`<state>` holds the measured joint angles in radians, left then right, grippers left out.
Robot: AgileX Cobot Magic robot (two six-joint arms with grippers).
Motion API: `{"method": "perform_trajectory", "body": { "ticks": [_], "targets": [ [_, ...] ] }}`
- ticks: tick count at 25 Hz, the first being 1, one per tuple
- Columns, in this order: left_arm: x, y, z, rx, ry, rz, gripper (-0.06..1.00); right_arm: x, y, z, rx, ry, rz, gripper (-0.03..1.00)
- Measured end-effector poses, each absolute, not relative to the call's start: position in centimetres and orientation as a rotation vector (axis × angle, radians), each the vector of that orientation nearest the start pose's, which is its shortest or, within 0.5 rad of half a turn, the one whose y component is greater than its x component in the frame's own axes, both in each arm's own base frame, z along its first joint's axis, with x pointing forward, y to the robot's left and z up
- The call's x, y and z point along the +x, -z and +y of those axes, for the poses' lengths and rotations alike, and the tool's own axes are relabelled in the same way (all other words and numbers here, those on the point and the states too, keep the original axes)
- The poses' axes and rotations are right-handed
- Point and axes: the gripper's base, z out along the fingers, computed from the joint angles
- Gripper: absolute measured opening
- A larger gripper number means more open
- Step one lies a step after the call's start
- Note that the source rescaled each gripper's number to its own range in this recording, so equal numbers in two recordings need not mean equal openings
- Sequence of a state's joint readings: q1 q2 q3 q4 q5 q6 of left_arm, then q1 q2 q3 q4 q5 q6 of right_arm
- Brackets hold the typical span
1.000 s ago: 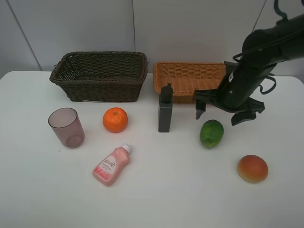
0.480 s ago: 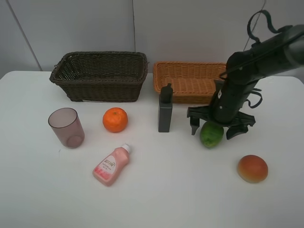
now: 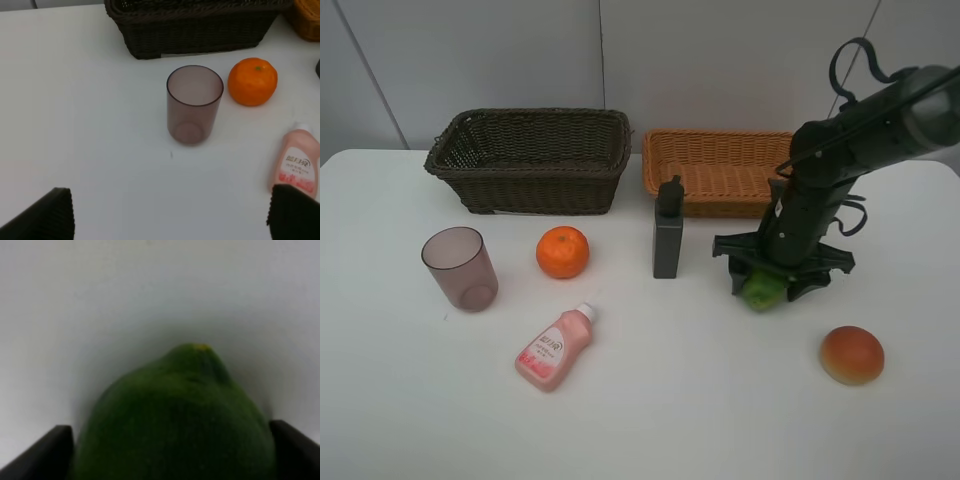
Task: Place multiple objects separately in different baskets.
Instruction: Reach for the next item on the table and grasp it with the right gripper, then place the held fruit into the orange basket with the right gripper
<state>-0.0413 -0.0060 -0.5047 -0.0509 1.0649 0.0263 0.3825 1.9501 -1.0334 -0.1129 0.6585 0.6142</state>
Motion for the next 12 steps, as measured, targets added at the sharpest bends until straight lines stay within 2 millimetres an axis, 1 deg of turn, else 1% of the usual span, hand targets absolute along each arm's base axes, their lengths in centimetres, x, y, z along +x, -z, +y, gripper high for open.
{"method": "perform_trajectory", "body": {
  "ticks": [1,12],
  "targets": [
    [-0.68,-27.83,-0.38,0.072,0.07,2.036,1.0,31.19,-11.05,11.87,0.219,0.037,3.026,0.46],
    [-0.68,-27.83,-0.38,0.072,0.07,2.036,1.0,31.19,-10.92,11.87,0.219,0.04,3.029,0.46]
  ]
}}
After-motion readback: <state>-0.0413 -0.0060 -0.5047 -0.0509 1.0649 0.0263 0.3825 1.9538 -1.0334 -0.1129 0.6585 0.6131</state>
